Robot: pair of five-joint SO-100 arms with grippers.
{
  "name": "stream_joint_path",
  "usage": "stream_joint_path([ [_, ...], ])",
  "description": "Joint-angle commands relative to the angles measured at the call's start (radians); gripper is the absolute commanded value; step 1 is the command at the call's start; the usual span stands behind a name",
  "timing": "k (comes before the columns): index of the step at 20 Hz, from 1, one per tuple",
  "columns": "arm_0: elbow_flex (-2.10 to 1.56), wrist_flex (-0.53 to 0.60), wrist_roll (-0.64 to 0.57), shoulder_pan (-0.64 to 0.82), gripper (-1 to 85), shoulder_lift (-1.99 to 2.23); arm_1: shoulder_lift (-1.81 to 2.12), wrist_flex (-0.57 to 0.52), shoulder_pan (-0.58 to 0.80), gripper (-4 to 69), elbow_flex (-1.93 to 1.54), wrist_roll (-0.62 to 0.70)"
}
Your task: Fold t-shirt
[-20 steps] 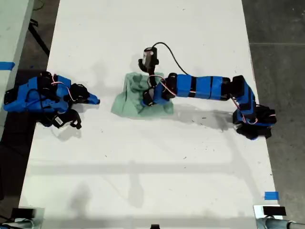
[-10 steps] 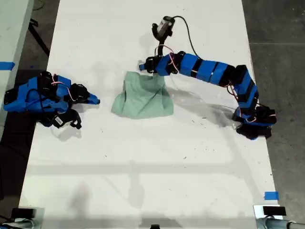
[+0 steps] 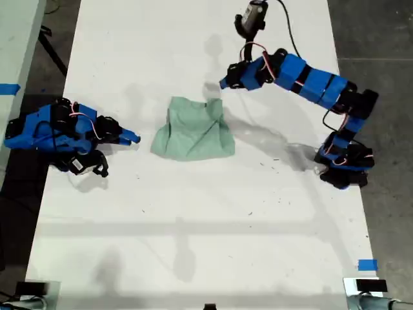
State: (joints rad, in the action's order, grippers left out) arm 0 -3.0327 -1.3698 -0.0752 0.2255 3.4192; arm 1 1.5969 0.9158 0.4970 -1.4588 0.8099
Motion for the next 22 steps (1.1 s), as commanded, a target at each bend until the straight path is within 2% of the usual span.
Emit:
stream_joint_path([
  [1, 0.006, -0.002, 0.011, -0.031, 15.2, 0.003, 0.451, 0.049, -0.021, -1.2, -0.362, -0.132],
  [4, 0.006, -0.002, 0.006, -0.031, 15.2, 0.003, 0.841, 0.129, -0.069, -1.2, -0.796, -0.373],
  [8, 0.006, -0.002, 0.005, -0.031, 15.2, 0.003, 1.29, 0.178, -0.199, -1.2, -1.272, -0.739],
  [10, 0.006, -0.002, 0.005, -0.031, 15.2, 0.003, 1.555, 0.264, -0.265, -1.3, -1.47, -0.934],
  [11, 0.006, -0.002, 0.005, -0.031, 15.2, 0.003, 1.744, 0.311, -0.295, -1.3, -1.575, -1.005],
  [12, 0.005, -0.002, 0.005, -0.031, 15.1, 0.003, 1.83, 0.296, -0.316, -1.3, -1.605, -0.979],
  [13, 0.006, -0.002, 0.005, -0.031, 15.1, 0.003, 1.827, 0.299, -0.31, -0.4, -1.605, -1.054],
  [15, 0.006, -0.002, 0.005, -0.031, 15.0, 0.003, 1.827, 0.299, -0.278, 1.3, -1.605, -0.819],
  [17, 0.006, -0.002, 0.005, -0.029, 15.0, 0.003, 1.827, 0.299, -0.272, 1.8, -1.605, -0.367],
  [18, 0.006, -0.002, 0.005, -0.029, 15.0, 0.003, 1.829, 0.305, -0.272, 1.5, -1.603, -0.189],
  [22, 0.006, -0.002, 0.005, -0.028, 15.0, 0.003, 1.829, 0.307, -0.279, 1.1, -1.601, -0.209],
])
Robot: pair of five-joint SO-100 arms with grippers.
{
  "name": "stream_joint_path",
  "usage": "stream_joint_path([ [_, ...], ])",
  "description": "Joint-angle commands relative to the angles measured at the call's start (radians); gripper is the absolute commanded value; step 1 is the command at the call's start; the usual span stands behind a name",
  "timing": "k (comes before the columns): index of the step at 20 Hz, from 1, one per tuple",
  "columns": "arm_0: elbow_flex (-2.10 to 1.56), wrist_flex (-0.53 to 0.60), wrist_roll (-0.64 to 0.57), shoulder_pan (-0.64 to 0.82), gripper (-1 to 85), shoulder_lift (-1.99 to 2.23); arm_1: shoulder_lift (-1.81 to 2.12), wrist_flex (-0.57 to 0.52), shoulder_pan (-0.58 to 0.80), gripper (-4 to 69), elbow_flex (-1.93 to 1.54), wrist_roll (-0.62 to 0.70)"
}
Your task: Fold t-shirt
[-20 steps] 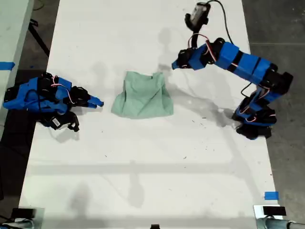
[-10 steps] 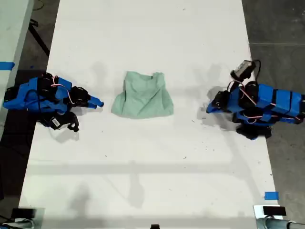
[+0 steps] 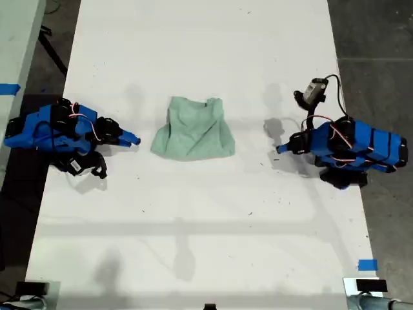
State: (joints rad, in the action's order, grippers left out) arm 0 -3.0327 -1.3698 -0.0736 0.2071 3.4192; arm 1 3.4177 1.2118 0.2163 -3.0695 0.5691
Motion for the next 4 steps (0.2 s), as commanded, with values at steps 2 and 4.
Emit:
stream_joint_path([
  [2, 0.006, -0.002, 0.003, -0.009, 15.0, 0.003, 0.008, 0.011, 0.002, 1.1, 0.009, 0.032],
  [4, 0.006, -0.002, 0.003, -0.009, 15.0, 0.003, 0.008, 0.011, 0.002, 1.1, 0.009, 0.032],
])
